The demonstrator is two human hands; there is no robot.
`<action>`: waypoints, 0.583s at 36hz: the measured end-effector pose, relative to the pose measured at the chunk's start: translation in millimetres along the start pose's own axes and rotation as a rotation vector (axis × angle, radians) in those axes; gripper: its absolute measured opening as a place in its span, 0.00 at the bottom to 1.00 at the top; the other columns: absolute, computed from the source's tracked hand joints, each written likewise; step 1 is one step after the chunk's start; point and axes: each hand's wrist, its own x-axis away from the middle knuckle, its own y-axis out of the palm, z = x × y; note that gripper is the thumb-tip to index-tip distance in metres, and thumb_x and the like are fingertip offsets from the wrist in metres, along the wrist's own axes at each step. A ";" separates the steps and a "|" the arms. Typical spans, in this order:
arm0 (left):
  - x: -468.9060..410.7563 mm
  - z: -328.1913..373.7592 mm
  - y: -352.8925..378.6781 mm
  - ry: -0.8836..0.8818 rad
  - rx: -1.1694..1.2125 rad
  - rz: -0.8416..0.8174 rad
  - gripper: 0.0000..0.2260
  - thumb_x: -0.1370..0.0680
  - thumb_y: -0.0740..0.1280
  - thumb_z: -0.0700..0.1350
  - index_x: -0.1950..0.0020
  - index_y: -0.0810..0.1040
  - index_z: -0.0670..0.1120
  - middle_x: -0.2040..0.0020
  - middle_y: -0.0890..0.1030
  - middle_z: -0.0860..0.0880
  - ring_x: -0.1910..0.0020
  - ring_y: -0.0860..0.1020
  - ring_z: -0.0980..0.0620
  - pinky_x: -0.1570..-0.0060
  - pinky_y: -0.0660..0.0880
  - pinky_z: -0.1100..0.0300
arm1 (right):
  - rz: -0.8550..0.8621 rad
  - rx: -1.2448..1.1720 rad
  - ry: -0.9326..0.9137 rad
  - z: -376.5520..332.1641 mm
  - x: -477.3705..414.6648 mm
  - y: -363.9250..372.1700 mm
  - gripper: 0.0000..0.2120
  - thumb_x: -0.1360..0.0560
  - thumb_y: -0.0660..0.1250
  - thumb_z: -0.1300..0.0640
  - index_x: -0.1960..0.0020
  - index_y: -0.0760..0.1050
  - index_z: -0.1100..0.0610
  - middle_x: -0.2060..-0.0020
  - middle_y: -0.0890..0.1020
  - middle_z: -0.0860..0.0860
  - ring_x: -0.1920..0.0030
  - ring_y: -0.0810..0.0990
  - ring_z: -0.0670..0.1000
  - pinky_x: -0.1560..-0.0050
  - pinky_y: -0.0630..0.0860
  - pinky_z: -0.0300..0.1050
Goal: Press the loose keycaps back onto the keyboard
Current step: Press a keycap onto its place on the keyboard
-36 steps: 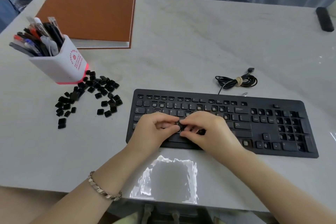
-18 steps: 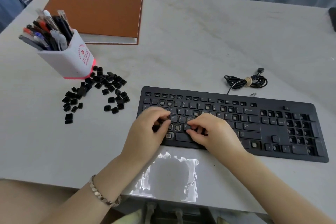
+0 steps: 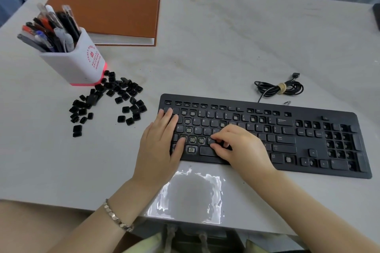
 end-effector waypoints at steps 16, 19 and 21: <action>-0.3 -0.4 1.5 -0.001 0.003 -0.008 0.24 0.21 0.56 0.51 0.29 0.67 0.40 0.27 0.66 0.44 0.26 0.57 0.50 0.30 0.55 0.57 | 0.083 0.150 -0.126 -11.2 18.7 0.1 0.09 0.26 0.61 0.54 0.53 0.78 0.56 0.68 0.70 0.52 0.70 0.69 0.52 0.75 0.64 0.41; -0.5 -0.4 1.4 -0.010 0.009 -0.016 0.24 0.21 0.55 0.52 0.29 0.67 0.40 0.27 0.66 0.45 0.26 0.57 0.51 0.30 0.54 0.58 | 0.072 0.137 -0.114 -8.1 19.1 0.0 0.12 0.26 0.62 0.55 0.55 0.82 0.58 0.68 0.71 0.52 0.69 0.69 0.53 0.72 0.64 0.42; -0.1 -0.5 1.3 -0.012 0.009 -0.022 0.24 0.21 0.55 0.52 0.28 0.67 0.41 0.27 0.65 0.45 0.25 0.56 0.51 0.30 0.54 0.58 | 0.051 0.148 -0.100 -9.2 19.5 1.2 0.12 0.26 0.61 0.54 0.56 0.82 0.58 0.68 0.71 0.52 0.69 0.70 0.53 0.71 0.64 0.41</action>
